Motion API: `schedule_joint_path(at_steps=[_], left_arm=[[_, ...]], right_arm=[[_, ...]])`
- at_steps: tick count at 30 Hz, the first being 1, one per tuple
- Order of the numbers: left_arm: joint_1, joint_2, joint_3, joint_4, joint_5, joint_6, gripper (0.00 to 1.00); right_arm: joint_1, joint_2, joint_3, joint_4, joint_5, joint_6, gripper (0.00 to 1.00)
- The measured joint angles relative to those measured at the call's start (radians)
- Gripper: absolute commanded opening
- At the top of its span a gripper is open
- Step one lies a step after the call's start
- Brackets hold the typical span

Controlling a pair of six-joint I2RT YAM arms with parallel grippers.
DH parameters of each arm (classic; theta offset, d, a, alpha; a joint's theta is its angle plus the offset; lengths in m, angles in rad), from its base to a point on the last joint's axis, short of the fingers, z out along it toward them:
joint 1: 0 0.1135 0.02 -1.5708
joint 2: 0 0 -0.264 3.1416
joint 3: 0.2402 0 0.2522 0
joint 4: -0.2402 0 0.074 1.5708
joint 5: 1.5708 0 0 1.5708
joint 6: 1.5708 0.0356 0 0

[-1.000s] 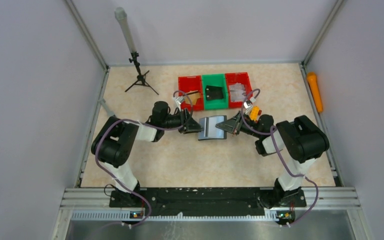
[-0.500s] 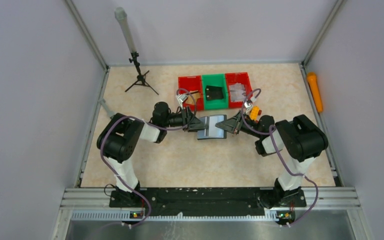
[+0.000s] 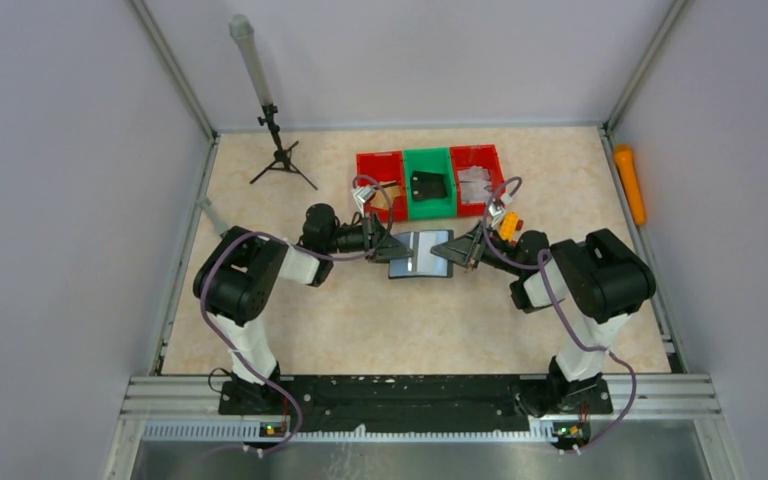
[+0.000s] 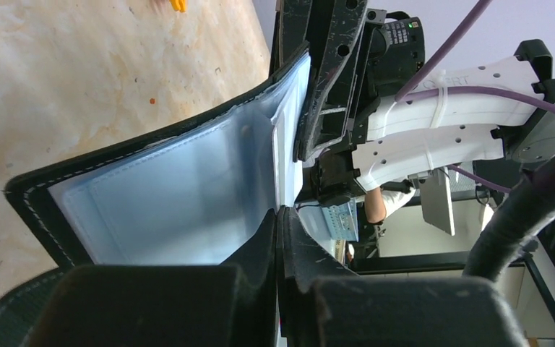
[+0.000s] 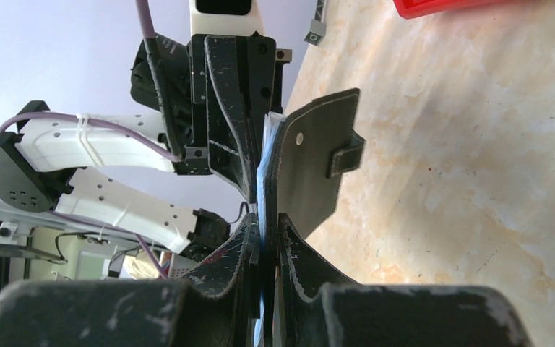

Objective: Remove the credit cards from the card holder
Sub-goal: Remove the credit card from the card holder.

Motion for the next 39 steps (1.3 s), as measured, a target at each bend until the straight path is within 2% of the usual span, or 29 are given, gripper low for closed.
schedule_joint_path(at_steps=[15,25,35,37,39], left_arm=[[0.079,-0.001,-0.041,0.04,0.003,-0.019,0.0],[0.09,-0.099,-0.043,-0.186,-0.051,0.138,0.0],[0.09,-0.113,-0.041,-0.353,-0.102,0.241,0.0],[0.09,-0.128,-0.039,-0.412,-0.125,0.274,0.0],[0.09,-0.148,-0.036,-0.468,-0.148,0.307,0.0]], right_arm=[[-0.02,0.002,0.0,-0.008,0.007,-0.008,0.0],[-0.025,0.021,-0.001,-0.082,0.021,-0.041,0.0],[-0.026,0.062,0.002,-0.168,0.043,-0.085,0.0],[-0.026,0.062,0.013,-0.233,0.054,-0.115,0.06],[-0.026,0.062,0.026,-0.291,0.069,-0.143,0.16]])
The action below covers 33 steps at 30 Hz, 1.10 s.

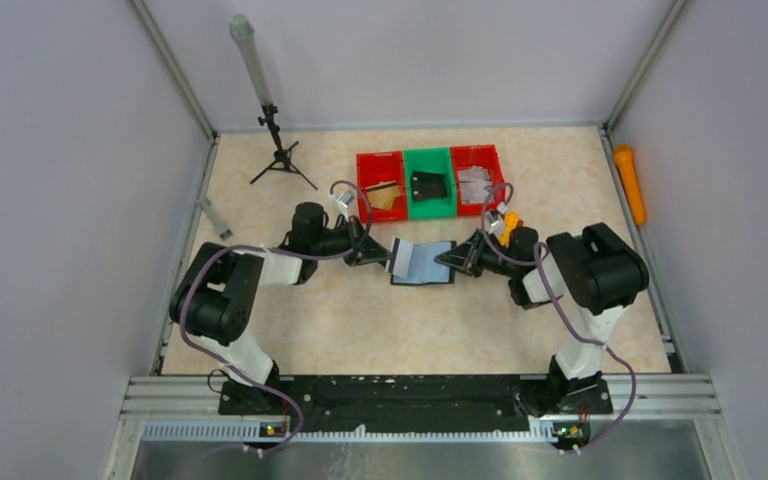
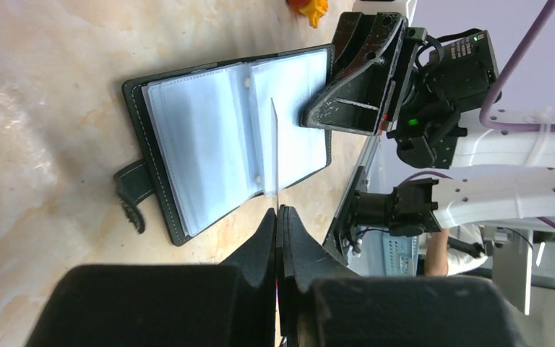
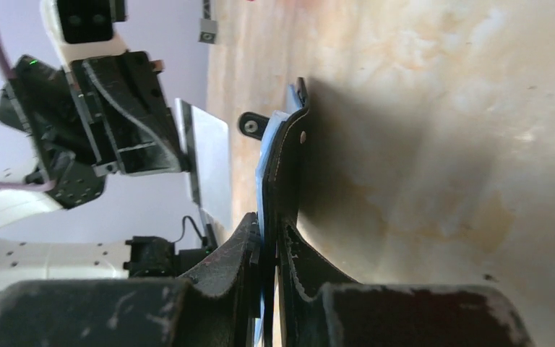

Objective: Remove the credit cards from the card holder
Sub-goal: Remove the credit card from the card holder.

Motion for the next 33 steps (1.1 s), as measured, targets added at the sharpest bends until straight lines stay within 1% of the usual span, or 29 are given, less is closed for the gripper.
schedule_joint_path(at_steps=[3,7,9,11,12,13,17,20,22,25,29,33], left_arm=[[0.0,-0.031,0.005,-0.064,-0.031,0.042,0.0],[-0.003,-0.07,0.011,-0.12,-0.066,0.086,0.0],[-0.009,-0.087,0.012,-0.138,-0.079,0.103,0.0],[-0.016,-0.102,0.013,-0.15,-0.087,0.117,0.0],[-0.022,-0.111,0.013,-0.156,-0.089,0.124,0.0],[-0.028,-0.119,0.013,-0.157,-0.09,0.129,0.0],[-0.047,-0.152,0.012,-0.134,-0.085,0.134,0.0],[-0.049,-0.18,-0.002,-0.088,-0.08,0.123,0.0],[-0.049,-0.203,-0.019,-0.049,-0.073,0.113,0.0],[-0.049,-0.229,-0.047,0.032,-0.051,0.076,0.0],[-0.055,-0.249,-0.084,0.162,-0.016,0.011,0.0],[-0.076,-0.274,-0.101,0.253,0.011,-0.029,0.0]], right_arm=[[0.0,-0.003,0.016,-0.092,0.026,-0.044,0.33],[-0.001,-0.041,0.04,-0.282,0.087,-0.128,0.57],[-0.002,-0.095,0.047,-0.381,0.125,-0.173,0.66],[-0.001,-0.167,0.061,-0.474,0.176,-0.227,0.83],[-0.002,-0.208,0.068,-0.524,0.206,-0.256,0.88],[-0.003,-0.245,0.072,-0.562,0.23,-0.276,0.91],[-0.003,-0.416,0.08,-0.731,0.341,-0.375,0.92],[-0.003,-0.553,0.079,-0.801,0.376,-0.427,0.88],[0.0,-0.628,0.077,-0.785,0.351,-0.445,0.87],[0.022,-0.694,0.051,-0.68,0.277,-0.445,0.82],[0.098,-0.698,0.023,-0.592,0.189,-0.443,0.76],[0.158,-0.685,0.018,-0.533,0.146,-0.43,0.72]])
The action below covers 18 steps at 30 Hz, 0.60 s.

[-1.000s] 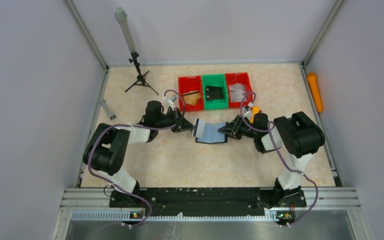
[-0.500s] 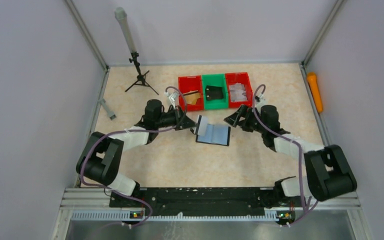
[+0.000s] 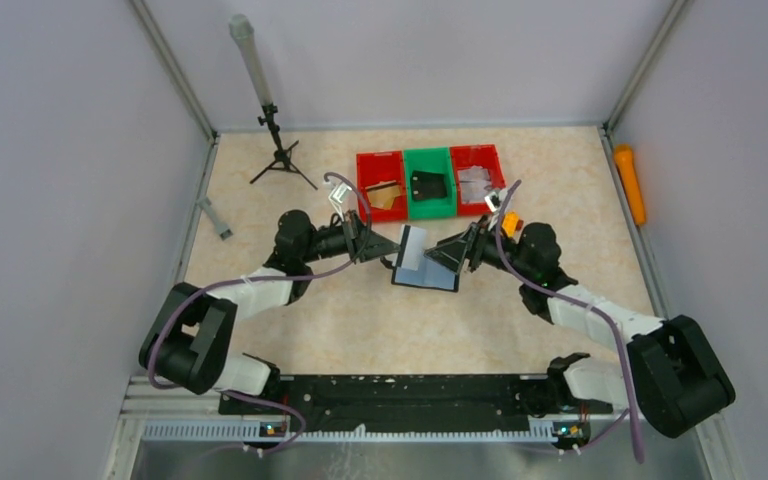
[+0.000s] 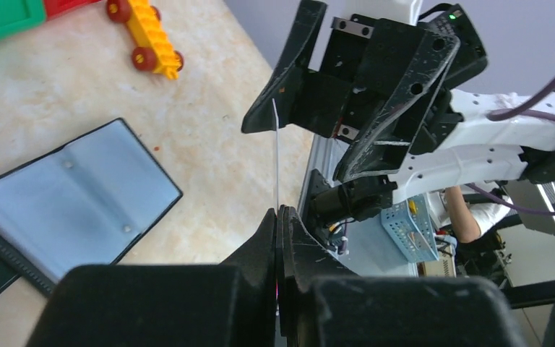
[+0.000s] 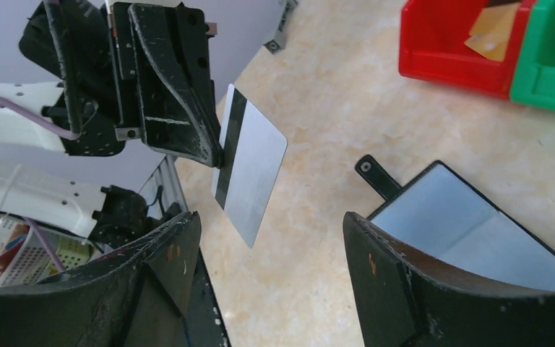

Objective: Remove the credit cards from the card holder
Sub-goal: Remove the credit card from the card holder.

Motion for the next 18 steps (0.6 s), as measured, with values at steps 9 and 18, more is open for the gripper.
schedule_joint_path(at_steps=[9,18], left_arm=[[-0.037,-0.051,-0.006,0.09,0.017,-0.015,0.0],[-0.055,-0.051,-0.008,0.116,0.021,-0.017,0.0]], right_arm=[[0.035,0.04,-0.026,0.197,-0.045,0.089,0.49],[0.05,0.099,-0.026,0.337,-0.071,0.177,0.2]])
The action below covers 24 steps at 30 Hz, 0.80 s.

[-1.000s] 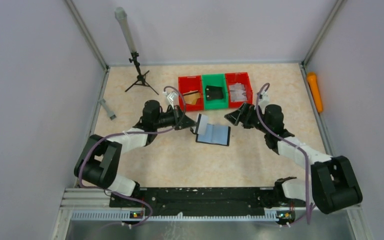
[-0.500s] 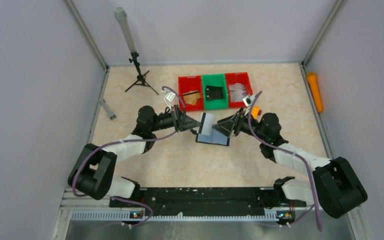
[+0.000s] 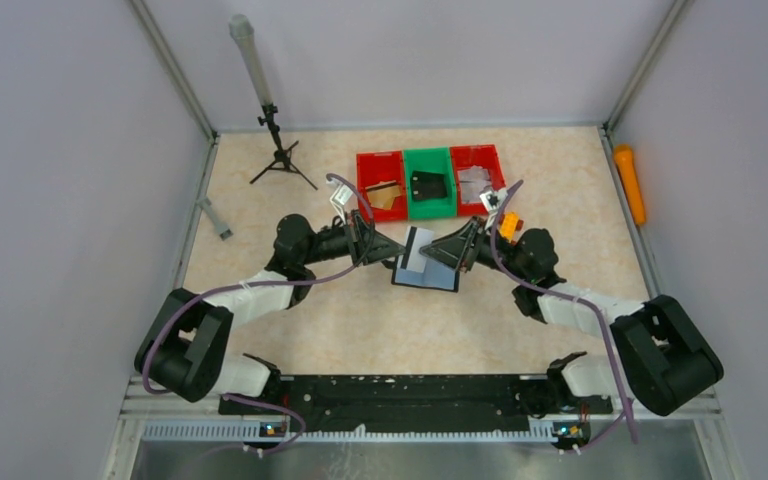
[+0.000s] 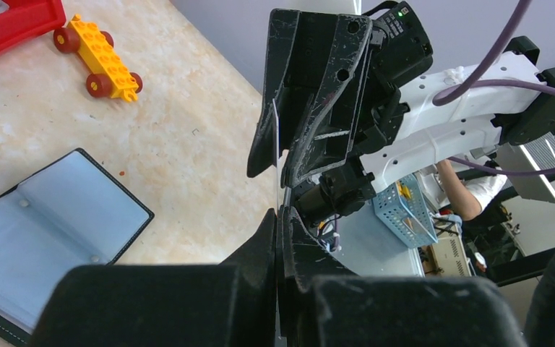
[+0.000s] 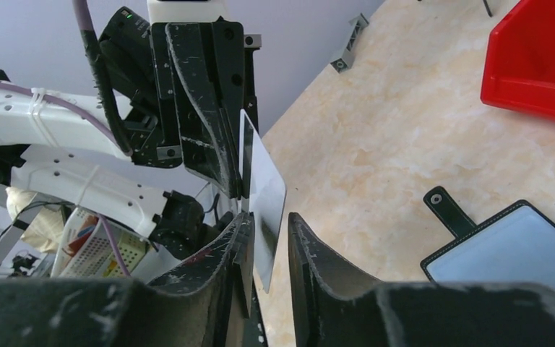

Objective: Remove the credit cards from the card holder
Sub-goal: Remove the credit card from the card holder, then place the credit card in the storage box.

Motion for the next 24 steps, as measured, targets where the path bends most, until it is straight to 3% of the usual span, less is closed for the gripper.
schedule_joint_path(at_steps=[3,7,11,14,20,24], left_arm=[[0.0,0.0,0.0,0.0,0.0,-0.002,0.0],[0.002,0.002,0.0,-0.008,-0.009,0.003,0.31],[-0.001,-0.003,0.0,-0.063,-0.03,0.045,0.52],[-0.002,-0.032,0.0,-0.187,-0.092,0.104,0.59],[-0.002,-0.115,0.044,-0.521,-0.335,0.259,0.63],[-0.002,-0.115,0.085,-0.685,-0.493,0.323,0.68]], right_arm=[[0.004,0.016,0.0,0.039,-0.006,0.026,0.01],[0.005,0.022,-0.003,0.068,-0.014,0.056,0.0],[0.006,0.02,-0.001,0.005,0.023,0.053,0.0],[0.006,0.0,0.016,-0.14,0.105,0.026,0.0],[-0.014,-0.068,0.08,-0.41,0.362,0.003,0.0],[-0.038,-0.07,0.115,-0.519,0.578,0.083,0.0]])
